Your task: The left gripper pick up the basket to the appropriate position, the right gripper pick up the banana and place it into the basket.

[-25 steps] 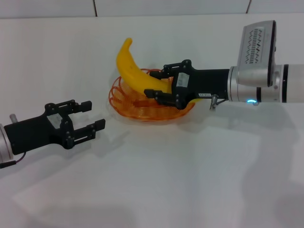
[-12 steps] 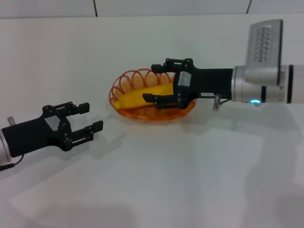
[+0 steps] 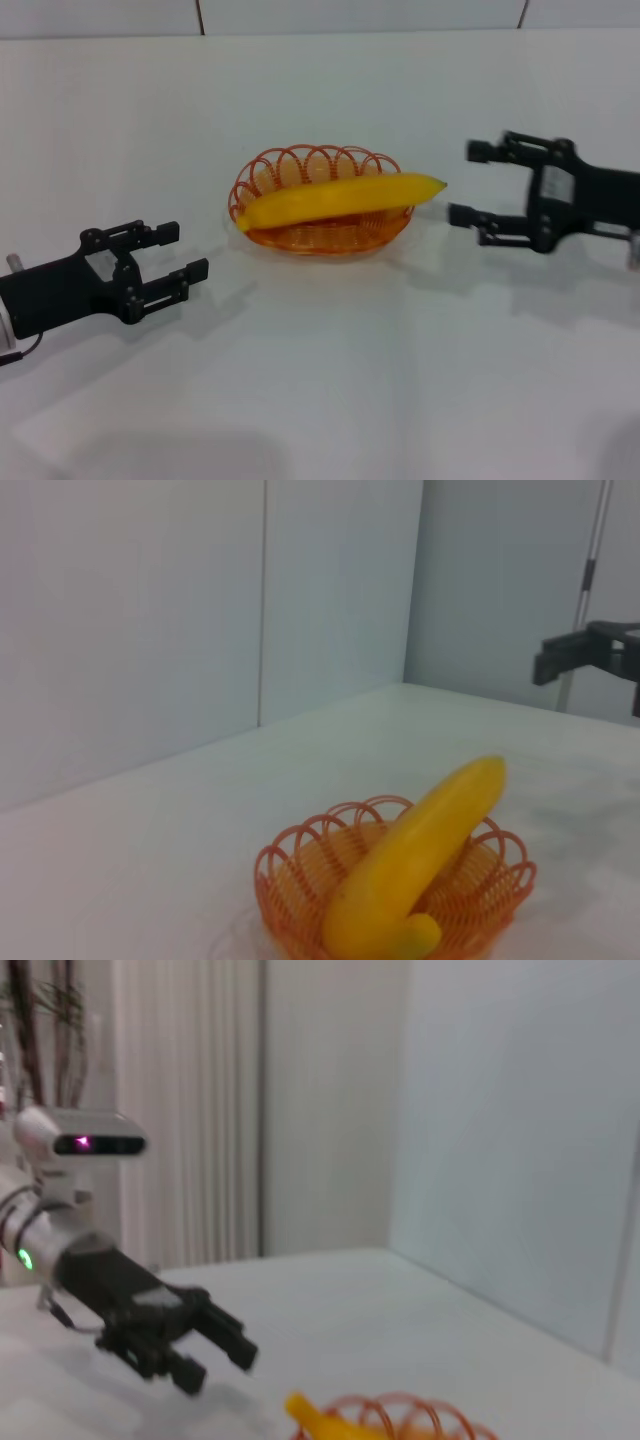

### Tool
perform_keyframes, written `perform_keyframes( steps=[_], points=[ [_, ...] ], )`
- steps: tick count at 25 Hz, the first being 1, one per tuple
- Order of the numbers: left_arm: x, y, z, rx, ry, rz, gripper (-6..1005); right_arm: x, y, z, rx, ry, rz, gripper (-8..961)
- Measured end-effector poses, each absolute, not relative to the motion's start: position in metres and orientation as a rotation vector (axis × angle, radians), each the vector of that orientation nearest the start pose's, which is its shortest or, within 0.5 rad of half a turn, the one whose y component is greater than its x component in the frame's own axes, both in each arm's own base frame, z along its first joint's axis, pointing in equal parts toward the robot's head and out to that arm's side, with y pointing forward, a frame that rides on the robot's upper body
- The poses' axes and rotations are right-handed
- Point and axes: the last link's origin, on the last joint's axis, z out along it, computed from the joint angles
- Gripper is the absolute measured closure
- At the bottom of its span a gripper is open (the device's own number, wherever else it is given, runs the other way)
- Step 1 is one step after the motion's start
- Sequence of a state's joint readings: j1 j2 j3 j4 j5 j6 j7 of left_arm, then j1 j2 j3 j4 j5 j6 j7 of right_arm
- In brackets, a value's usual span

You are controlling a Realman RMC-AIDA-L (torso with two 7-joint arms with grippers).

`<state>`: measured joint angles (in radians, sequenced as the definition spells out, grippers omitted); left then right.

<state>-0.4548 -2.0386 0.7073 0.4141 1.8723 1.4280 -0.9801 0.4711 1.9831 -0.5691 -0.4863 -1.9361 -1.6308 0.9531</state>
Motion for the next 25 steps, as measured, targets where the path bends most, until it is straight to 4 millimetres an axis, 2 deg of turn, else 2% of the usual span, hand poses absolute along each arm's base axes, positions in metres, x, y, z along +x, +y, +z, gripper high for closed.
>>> perform_keyframes(
  steps=[4, 8, 16, 25],
  points=[
    [-0.31, 0.303, -0.02, -2.598, -0.472, -0.654, 362, 0.324, 0.294, 0.036, -2.576, 0.344, 0.681, 139],
    [-0.31, 0.303, -0.02, -2.597, -0.473, -0.654, 362, 0.335, 0.289, 0.034, -2.563, 0.379, 0.619, 139],
    [-0.31, 0.303, -0.019, -2.595, -0.473, -0.655, 363, 0.344, 0.291, 0.016, -2.598, 0.423, 0.507, 139],
    [-0.31, 0.303, -0.02, -2.596, -0.471, -0.656, 364, 0.342, 0.293, 0.016, -2.593, 0.428, 0.524, 139]
  ],
)
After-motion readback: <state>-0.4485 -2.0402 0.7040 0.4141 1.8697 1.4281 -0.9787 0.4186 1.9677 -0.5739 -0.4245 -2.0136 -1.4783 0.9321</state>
